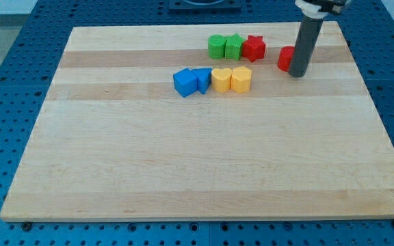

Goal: Push red circle diagonal to the yellow hexagon

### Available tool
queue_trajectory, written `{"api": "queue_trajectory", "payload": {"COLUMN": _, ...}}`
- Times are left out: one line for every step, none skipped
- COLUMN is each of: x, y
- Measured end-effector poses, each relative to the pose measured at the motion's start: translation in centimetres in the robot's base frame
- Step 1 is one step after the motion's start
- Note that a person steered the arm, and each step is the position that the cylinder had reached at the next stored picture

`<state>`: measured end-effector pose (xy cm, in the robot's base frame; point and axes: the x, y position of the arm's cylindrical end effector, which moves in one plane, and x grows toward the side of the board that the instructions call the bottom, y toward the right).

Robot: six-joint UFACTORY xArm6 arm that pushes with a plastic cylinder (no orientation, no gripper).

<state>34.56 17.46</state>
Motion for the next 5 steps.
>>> {"api": "queue_trajectory", "payload": {"x": -0.8, "y": 0.0}}
{"api": "queue_trajectory", "payload": {"x": -1.7, "y": 0.0}}
{"api": "queue_trajectory", "payload": {"x": -2.6, "y": 0.0}}
{"api": "queue_trajectory", "payload": {"x": -3.1, "y": 0.0}}
{"api": "queue_trajectory", "payload": {"x": -3.1, "y": 1.5}}
